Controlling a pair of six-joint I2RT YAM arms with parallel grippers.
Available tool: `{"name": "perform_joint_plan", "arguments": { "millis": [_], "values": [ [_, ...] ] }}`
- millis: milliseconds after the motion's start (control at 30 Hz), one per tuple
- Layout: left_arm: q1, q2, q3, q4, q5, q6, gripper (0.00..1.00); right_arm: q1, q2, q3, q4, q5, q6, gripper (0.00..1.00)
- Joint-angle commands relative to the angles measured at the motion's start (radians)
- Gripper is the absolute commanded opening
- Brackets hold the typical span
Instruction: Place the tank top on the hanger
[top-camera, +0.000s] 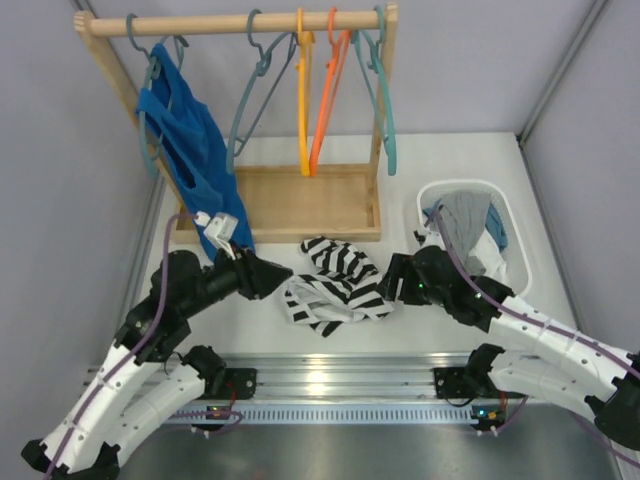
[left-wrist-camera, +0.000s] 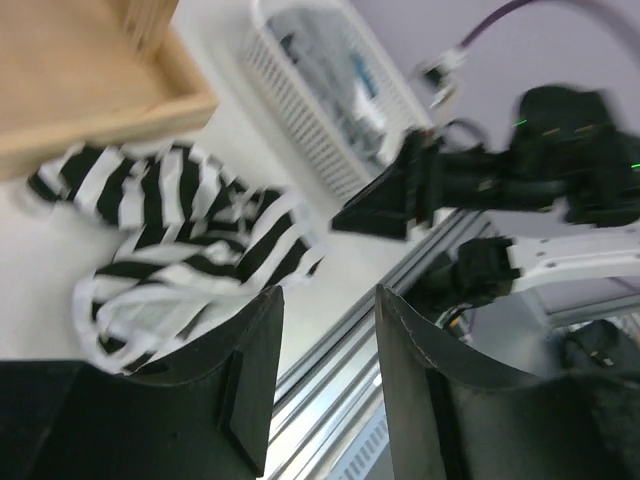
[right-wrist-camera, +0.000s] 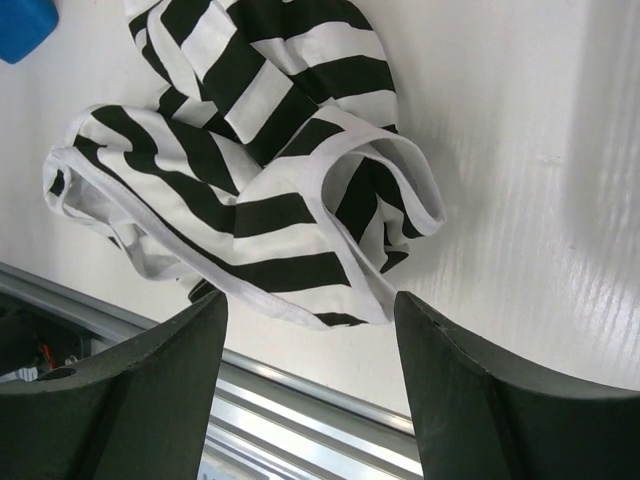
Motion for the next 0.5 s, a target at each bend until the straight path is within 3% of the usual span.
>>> {"name": "perform_joint_plan", "arguments": {
  "millis": [0, 167, 367, 467],
  "values": [
    [0.003, 0.003, 0.232, 0.112, 0.092, 0.030, 0.47, 0.005, -0.015, 0.036, -0.008, 0.010, -0.024, 0.68],
    [0.003, 0.165, 0.507, 0.141, -0.037, 0.139, 0.47, 0.005, -0.005, 0.038, -0.008, 0.008, -0.033, 0.68],
    [0.003, 0.352, 0.706, 0.236, -0.479, 0.389, 0.50, 0.005, -0.021, 0.038, -0.020, 0.007, -0.037, 0.68],
    [0.003, 0.518, 0.864, 0.186, -0.597, 0.481, 0.50, 0.006, -0.041, 0.036, -0.037, 0.005, -0.037, 0.68]
  ]
}}
